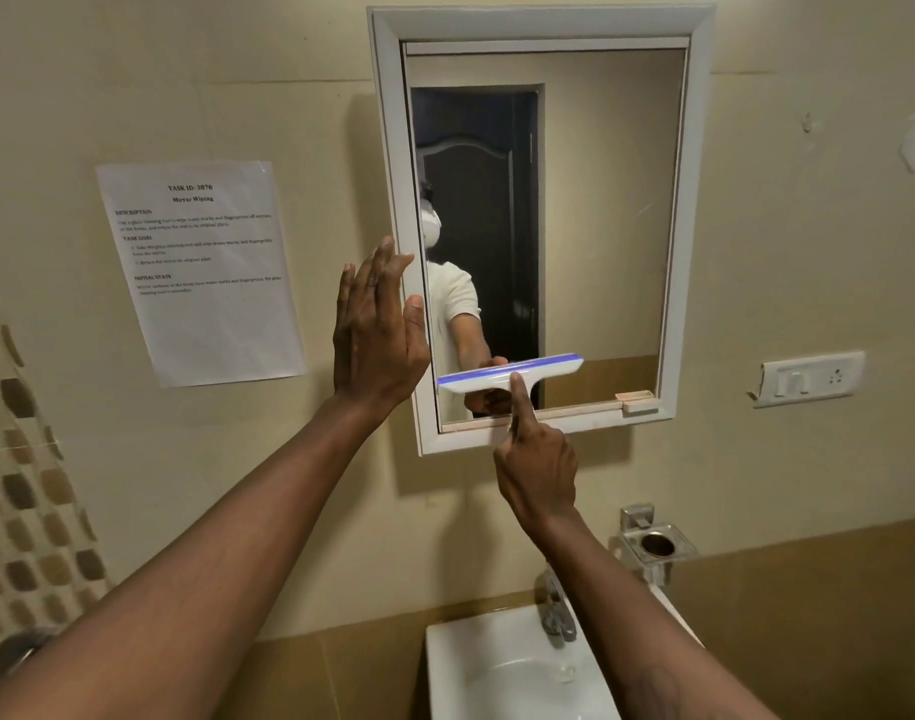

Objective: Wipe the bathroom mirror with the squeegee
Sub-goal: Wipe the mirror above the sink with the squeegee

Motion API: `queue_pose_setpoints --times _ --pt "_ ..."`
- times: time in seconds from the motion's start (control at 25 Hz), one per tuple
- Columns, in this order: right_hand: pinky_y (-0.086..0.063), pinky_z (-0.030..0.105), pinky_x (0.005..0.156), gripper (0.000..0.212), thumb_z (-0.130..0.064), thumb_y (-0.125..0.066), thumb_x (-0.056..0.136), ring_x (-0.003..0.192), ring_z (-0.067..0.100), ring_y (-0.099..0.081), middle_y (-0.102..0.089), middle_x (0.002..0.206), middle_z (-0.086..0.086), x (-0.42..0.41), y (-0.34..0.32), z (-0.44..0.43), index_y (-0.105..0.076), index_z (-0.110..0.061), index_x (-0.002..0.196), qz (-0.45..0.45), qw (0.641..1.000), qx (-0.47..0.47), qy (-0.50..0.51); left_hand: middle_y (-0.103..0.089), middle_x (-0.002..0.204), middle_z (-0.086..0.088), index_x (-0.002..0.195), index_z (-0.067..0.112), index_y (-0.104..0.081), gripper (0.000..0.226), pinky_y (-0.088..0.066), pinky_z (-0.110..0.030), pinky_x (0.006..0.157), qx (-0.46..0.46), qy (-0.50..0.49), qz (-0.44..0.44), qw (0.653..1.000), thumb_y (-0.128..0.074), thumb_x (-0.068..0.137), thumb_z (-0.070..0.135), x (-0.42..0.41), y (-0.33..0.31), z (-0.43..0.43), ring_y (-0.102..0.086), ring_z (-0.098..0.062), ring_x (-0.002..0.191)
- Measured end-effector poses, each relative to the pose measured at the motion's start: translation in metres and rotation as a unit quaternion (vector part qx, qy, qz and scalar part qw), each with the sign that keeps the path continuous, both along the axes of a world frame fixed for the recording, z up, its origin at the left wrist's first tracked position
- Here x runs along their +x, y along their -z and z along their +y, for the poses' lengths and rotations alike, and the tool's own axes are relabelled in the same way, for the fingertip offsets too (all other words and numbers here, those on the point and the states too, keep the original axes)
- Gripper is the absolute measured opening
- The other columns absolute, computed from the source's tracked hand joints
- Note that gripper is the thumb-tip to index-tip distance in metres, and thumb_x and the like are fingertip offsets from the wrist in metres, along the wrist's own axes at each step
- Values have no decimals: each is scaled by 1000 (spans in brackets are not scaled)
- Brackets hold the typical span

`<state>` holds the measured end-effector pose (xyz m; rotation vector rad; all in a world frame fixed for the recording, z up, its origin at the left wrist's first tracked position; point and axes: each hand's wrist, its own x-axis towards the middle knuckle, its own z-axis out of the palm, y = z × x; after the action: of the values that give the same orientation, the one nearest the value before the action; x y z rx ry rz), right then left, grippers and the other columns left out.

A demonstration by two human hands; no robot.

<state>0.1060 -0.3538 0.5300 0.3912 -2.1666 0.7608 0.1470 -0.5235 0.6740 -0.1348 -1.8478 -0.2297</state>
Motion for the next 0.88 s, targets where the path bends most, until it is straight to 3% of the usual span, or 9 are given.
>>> queue_pose_setpoints --times 0.12,0.2,0.28,0.4,0.52,0.6,0.72,0.88 --pt "-46 34 56 60 -24 -45 106 58 19 -54 -55 68 5 4 -13 5 -23 -26 162 6 998 -59 -18 -38 166 -10 147 11 -49 46 -21 -50 130 4 11 -7 1000 -49 102 19 1 6 5 -38 -27 153" --pt "-47 32 53 46 -32 -40 108 60 18 -58 -60 74 2 4 -35 7 -39 -24 153 34 989 -135 -42 -38 165 -11 147 10 -49 46 -21 -50 130 0 13 -6 1000 -50 102 18 2 6 6 -38 -27 153" --pt "-45 28 50 32 -40 -36 108 61 10 -60 -59 75 -4 -1 -63 6 -57 -18 120 66 973 -213 -55 -38 166 -10 147 11 -49 45 -21 -50 130 6 7 -3 1000 -51 102 17 3 3 3 -37 -26 154" --pt "-44 22 48 39 -38 -33 109 54 5 -55 -53 63 -9 -11 -103 5 -53 -22 80 93 957 -269 -51 -39 165 -11 146 11 -49 45 -20 -49 131 10 12 12 1000 -49 102 16 4 2 -1 -38 -26 153" --pt "-42 20 51 43 -46 -25 106 53 4 -52 -49 62 -14 -21 -135 3 -50 -24 78 104 953 -275 -77 -41 164 -12 147 11 -47 46 -21 -49 130 -2 13 25 1000 -45 101 19 4 0 -6 -40 -27 152" --pt "-45 20 53 43 -51 -22 101 57 3 -54 -54 68 -8 -26 -149 0 -50 -24 83 118 956 -248 -104 -41 163 -11 147 11 -46 47 -21 -50 130 -1 9 26 1000 -45 101 18 3 -3 -10 -40 -28 152" --pt "-56 29 59 38 -39 -27 108 63 6 -60 -61 72 -4 -40 -159 -3 -53 -22 85 78 964 -229 -113 -40 163 -11 147 12 -46 47 -21 -51 130 3 7 27 1000 -46 101 18 0 -4 -13 -39 -27 152" --pt "-48 25 50 46 -46 -22 106 55 2 -54 -54 64 -9 -45 -151 -3 -52 -21 81 72 972 -213 -64 -40 164 -10 148 13 -45 47 -22 -51 130 -5 4 29 1000 -46 101 18 -4 0 -14 -39 -27 152"
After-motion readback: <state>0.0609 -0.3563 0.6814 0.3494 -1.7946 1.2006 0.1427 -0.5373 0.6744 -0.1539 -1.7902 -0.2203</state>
